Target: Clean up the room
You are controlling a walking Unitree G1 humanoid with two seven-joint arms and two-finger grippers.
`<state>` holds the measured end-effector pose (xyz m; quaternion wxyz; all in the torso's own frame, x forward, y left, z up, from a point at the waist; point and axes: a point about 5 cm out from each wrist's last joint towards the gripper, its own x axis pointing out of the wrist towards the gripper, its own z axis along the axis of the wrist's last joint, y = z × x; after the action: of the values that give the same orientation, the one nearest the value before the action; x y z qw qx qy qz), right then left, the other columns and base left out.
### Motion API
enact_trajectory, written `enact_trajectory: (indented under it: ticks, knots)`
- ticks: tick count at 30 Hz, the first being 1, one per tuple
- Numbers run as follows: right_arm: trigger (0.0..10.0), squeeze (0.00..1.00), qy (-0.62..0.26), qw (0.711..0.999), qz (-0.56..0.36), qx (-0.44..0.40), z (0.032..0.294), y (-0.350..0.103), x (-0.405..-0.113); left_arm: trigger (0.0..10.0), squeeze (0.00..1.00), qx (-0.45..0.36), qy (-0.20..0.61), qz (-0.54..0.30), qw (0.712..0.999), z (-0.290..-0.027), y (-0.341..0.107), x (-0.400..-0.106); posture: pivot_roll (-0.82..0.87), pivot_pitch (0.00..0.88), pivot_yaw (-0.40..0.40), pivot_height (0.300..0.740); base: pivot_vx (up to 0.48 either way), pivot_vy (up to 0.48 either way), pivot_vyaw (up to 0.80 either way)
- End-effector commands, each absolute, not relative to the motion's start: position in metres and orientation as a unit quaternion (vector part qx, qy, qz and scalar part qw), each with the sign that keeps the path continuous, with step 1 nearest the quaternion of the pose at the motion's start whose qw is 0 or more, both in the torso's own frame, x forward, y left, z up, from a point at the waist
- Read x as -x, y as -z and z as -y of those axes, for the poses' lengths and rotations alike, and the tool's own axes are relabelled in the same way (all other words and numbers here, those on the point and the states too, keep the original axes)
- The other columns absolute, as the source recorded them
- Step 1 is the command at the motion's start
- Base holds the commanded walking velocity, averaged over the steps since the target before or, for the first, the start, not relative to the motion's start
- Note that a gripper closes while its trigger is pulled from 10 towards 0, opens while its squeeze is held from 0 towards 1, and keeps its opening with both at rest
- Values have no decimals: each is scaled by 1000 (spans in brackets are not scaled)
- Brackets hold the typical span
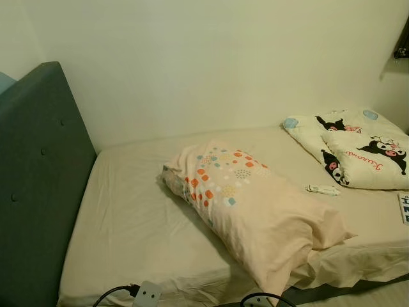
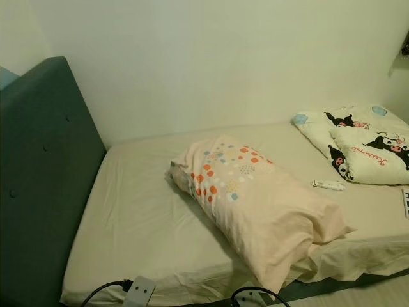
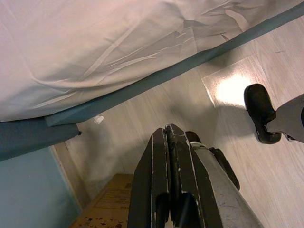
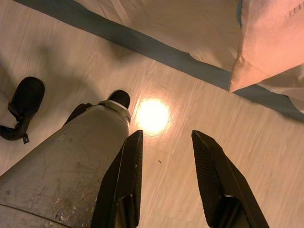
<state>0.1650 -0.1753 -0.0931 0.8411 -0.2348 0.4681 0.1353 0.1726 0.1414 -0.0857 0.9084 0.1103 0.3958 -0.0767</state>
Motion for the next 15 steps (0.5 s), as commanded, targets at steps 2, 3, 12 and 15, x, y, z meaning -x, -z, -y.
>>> enact_trajectory:
  ticks: [2,3,12,15]
  knots:
    - [10000,0,-147,840,-464,240,170,94,-165,10000,0,-128,73,-407,902,-150,88,-168,-62,0,15,727,0,0,0]
    - [10000,0,-147,840,-464,240,170,94,-165,10000,0,-128,73,-407,902,-150,88,-168,-62,0,15,727,0,0,0]
    - [10000,0,-148,840,-464,241,170,94,-165,10000,0,-128,71,-408,901,-151,88,-168,-59,0,13,727,0,0,0]
    - [10000,0,-148,839,-464,241,170,94,-164,10000,0,-128,71,-408,901,-151,89,-168,-61,0,13,727,0,0,0]
